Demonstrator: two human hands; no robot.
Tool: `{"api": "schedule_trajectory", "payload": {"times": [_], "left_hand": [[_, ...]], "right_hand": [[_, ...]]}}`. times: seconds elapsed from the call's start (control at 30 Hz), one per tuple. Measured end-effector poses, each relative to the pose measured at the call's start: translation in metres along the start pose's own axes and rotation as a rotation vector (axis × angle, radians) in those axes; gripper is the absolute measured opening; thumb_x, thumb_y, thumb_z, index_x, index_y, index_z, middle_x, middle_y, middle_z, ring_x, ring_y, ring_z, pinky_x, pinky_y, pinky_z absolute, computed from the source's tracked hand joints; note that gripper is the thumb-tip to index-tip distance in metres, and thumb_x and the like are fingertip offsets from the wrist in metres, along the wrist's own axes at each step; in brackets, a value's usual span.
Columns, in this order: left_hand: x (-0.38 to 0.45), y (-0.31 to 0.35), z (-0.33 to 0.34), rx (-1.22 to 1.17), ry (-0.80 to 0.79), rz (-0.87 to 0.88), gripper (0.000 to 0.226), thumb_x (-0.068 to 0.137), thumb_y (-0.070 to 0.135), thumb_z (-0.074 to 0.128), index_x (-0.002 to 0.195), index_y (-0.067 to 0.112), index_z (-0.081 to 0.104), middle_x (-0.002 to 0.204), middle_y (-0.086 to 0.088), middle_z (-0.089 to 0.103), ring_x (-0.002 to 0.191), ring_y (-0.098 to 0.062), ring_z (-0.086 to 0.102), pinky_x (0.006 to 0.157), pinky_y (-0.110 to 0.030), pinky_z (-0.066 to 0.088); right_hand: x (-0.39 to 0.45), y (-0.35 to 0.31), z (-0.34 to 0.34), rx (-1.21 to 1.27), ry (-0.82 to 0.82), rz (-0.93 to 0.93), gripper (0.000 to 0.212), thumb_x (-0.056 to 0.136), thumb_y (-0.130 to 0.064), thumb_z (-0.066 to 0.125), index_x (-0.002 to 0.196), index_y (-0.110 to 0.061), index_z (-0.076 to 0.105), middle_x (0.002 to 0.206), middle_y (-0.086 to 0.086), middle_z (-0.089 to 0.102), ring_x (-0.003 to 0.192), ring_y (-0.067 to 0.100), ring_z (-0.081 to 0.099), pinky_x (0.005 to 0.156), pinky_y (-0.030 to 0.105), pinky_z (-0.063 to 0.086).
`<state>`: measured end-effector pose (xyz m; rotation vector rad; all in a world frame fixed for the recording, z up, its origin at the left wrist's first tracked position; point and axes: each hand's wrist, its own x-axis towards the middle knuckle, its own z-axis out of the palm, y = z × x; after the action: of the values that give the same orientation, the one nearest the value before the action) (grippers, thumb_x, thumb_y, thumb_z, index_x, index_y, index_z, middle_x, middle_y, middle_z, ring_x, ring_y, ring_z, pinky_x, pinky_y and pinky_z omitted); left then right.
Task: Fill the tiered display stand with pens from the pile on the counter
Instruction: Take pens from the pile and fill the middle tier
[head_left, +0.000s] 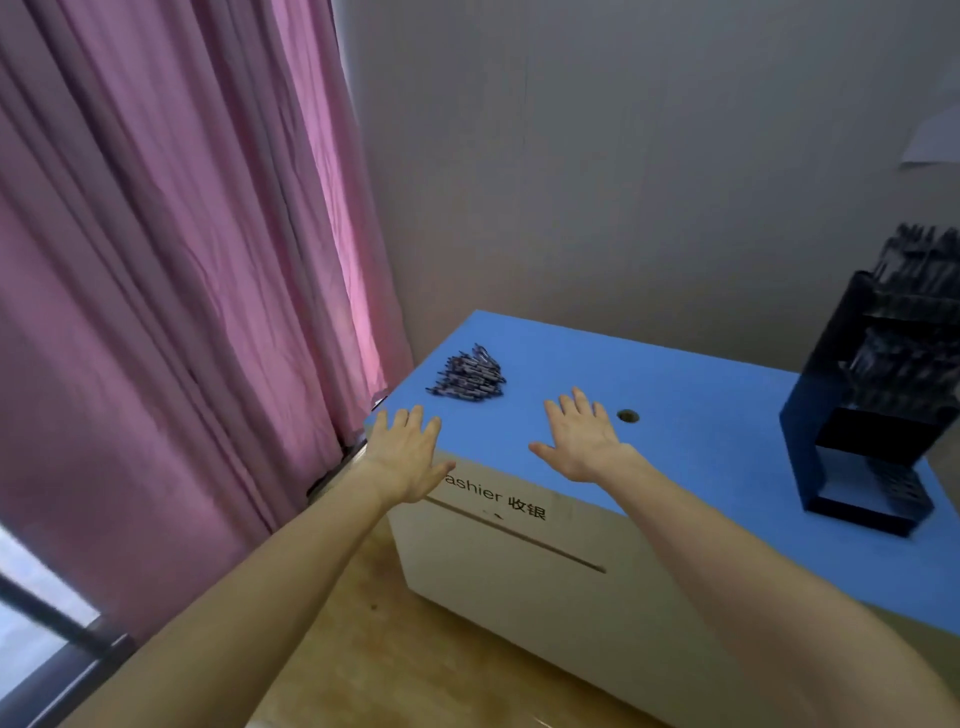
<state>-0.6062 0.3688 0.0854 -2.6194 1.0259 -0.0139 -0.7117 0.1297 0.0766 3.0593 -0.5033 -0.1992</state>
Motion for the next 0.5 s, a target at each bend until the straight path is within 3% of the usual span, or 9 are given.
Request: {"api": "schedule_trajectory", "payload": {"times": [0.2, 0.33, 0.5], "left_hand": [[0.044, -0.075, 0.024, -0.086, -0.027, 0.028, 0.076, 0.103, 0.063, 0.031, 0.161, 0.016, 0.017, 0.166, -0.016, 0.016, 0.152, -0.034, 0.02, 0.123, -0.053, 0.017], [0.07, -0.102, 0.032, -0.113, -0.004, 0.052, 0.075, 0.102, 0.063, 0.034, 0.16, 0.016, 0.02, 0.162, -0.015, 0.024, 0.147, -0.035, 0.029, 0.12, -0.05, 0.025], [0.11, -0.124, 0.044, -0.144, -0.002, 0.082, 0.076, 0.103, 0.061, 0.034, 0.161, 0.015, 0.017, 0.165, -0.015, 0.02, 0.149, -0.034, 0.028, 0.122, -0.049, 0.024]], "right_hand": [[0.051, -0.06, -0.015, -0.075, -0.003, 0.017, 0.079, 0.104, -0.057, 0.034, 0.161, -0.01, 0.007, 0.167, 0.014, 0.009, 0.156, 0.034, -0.002, 0.125, 0.052, 0.011], [0.079, -0.071, -0.028, -0.081, 0.0, 0.036, 0.08, 0.104, -0.057, 0.036, 0.161, -0.01, 0.006, 0.168, 0.014, 0.007, 0.156, 0.033, -0.001, 0.124, 0.053, 0.013], [0.117, -0.076, -0.034, -0.052, 0.008, 0.043, 0.083, 0.104, -0.057, 0.036, 0.161, -0.005, 0.004, 0.168, 0.013, 0.008, 0.156, 0.031, 0.002, 0.124, 0.051, 0.016]]}}
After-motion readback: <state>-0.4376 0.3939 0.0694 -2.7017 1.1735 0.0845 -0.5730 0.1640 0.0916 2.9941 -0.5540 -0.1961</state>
